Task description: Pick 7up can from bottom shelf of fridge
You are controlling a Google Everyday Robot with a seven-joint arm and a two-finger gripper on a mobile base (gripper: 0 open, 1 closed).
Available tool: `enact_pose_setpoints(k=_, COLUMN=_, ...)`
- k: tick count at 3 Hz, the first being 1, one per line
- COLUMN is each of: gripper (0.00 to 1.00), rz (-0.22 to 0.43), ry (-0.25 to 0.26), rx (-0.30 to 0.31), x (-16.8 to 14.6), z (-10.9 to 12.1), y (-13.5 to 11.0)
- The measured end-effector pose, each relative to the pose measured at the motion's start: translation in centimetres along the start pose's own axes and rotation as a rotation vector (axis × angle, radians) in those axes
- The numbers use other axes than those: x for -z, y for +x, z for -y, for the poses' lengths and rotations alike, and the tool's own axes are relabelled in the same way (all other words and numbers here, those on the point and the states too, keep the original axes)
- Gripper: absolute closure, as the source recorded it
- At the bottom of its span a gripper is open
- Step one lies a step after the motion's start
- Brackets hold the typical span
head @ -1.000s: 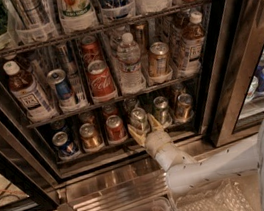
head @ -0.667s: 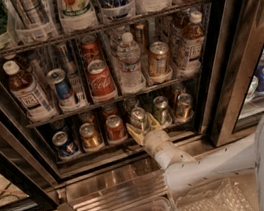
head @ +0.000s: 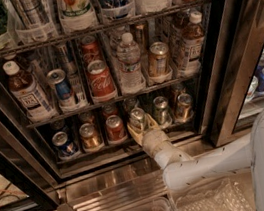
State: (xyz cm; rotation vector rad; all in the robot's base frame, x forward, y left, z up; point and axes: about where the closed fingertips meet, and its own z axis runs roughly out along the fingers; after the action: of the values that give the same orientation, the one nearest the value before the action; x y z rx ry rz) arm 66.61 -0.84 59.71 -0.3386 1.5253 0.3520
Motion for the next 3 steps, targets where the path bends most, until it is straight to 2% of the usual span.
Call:
enact_pose_setpoints(k=1, gripper=0.99, rz=-0.019, ry=-0.002, rx=0.003, x=-0.2, z=-0.2, y=0.4)
enact_pose_setpoints(k=2, gripper=1.00, rz=-0.053, ry=-0.014, rx=0.018, x=0.2, z=-0.5, y=-0.4)
enact_pose_setpoints(k=3, gripper=1.00, rz=-0.041, ry=-0.054, rx=0.050, x=1.0, z=-1.8, y=-3.1)
